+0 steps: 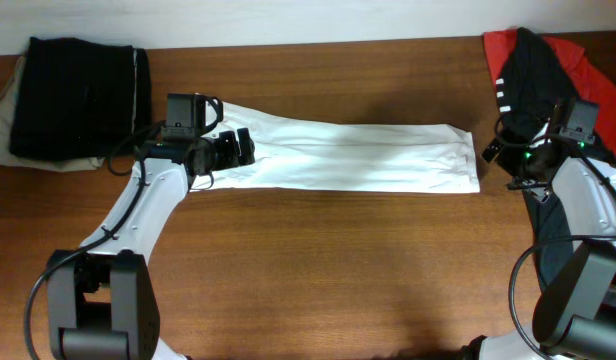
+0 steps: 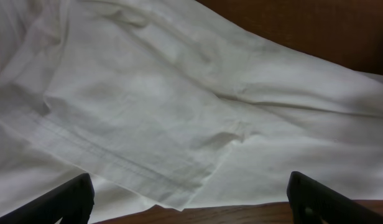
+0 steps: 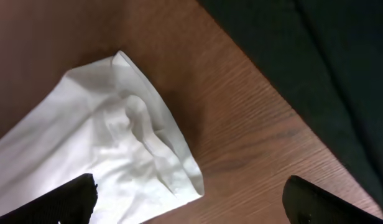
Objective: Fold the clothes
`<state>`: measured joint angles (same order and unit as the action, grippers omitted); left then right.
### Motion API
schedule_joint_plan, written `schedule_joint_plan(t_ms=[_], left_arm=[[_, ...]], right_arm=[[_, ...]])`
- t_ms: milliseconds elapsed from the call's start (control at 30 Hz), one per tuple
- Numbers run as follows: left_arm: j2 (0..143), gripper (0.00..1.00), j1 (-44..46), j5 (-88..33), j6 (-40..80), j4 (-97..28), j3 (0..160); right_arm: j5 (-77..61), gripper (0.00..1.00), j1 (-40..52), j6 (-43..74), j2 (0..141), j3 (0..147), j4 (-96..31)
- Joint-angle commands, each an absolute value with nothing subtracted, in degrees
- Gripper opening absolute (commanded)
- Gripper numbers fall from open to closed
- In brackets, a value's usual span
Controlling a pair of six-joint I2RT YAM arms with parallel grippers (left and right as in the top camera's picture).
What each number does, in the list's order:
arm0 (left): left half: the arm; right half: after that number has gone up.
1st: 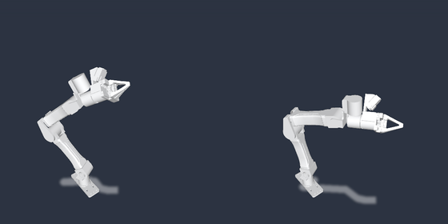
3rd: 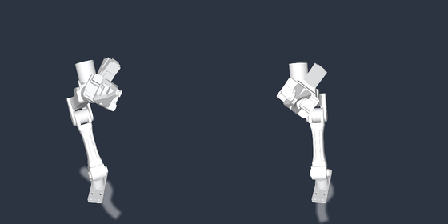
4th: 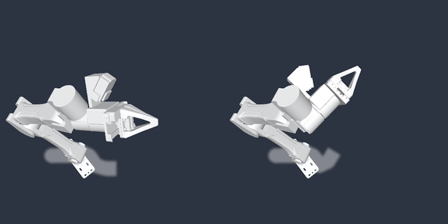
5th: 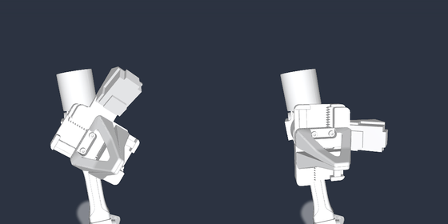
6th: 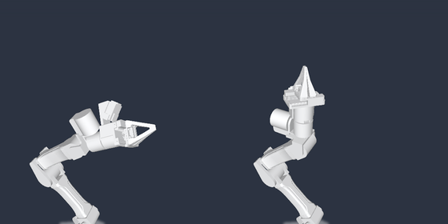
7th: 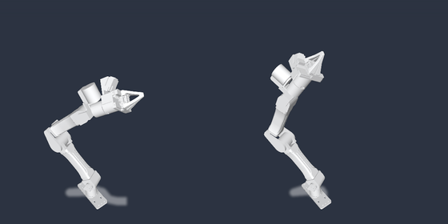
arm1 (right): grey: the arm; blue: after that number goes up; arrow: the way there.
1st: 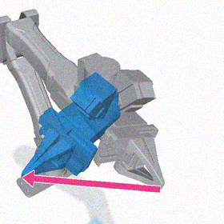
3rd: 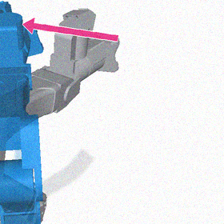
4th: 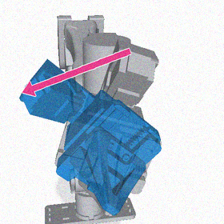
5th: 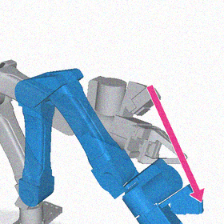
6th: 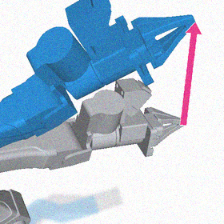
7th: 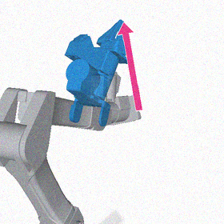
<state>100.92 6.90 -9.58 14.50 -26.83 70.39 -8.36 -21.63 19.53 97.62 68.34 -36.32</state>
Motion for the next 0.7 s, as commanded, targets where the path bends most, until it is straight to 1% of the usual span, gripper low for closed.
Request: schedule_joint_plan(t_ms=[0,67,100,200,367,467,500,533,600,633,667], left_arm=[[100.8,0.99,6.8,-9.0,13.6,-27.3,70.4],[100.8,0.99,6.8,-9.0,13.6,-27.3,70.4],[100.8,0.99,6.8,-9.0,13.6,-27.4,70.4],[100.8,0.99,6.8,-9.0,13.6,-27.5,70.4],[100.8,0.99,6.8,-9.0,13.6,-27.7,70.4],[100.8,0.99,6.8,-9.0,13.6,-27.7,70.4],[100.8,0.99,6.8,-9.0,13.6,-27.7,70.4],[100.8,0.99,6.8,-9.0,13.6,-27.7,70.4],[100.8,0.99,6.8,-9.0,13.6,-27.7,70.4],[100.8,0.99,6.8,-9.0,13.6,-27.7,70.4],[100.8,0.99,6.8,-9.0,13.6,-27.7,70.4]], right_arm=[[-9.6,0.99,-21.8,10.9,100.8,67.7,-34.9],[-21.5,0.99,-21.8,3.9,105.5,67.7,-31.6],[-25.1,0.98,-21.8,1.3,107.4,67.7,-30.5],[-30.7,0.99,-21.8,-4.6,110.7,67.7,-28.5],[-31.9,0.99,-21.8,-5.8,116.1,67.7,-22.1],[-33.1,0.99,-21.5,-5.5,116.6,67.7,-24.4],[-34.3,0.92,-20.8,-5.5,116.6,67.7,-24.8],[-34.7,0.79,-19.2,-5.5,116.6,67.7,-24.8],[-33.1,0.78,-16.1,-5.5,116.6,67.7,-24.4],[-31.3,0.72,-15.1,-4.0,116.6,67.7,-23.9],[-29.9,0.62,-14.3,-2.7,116.6,67.7,-23.2]])
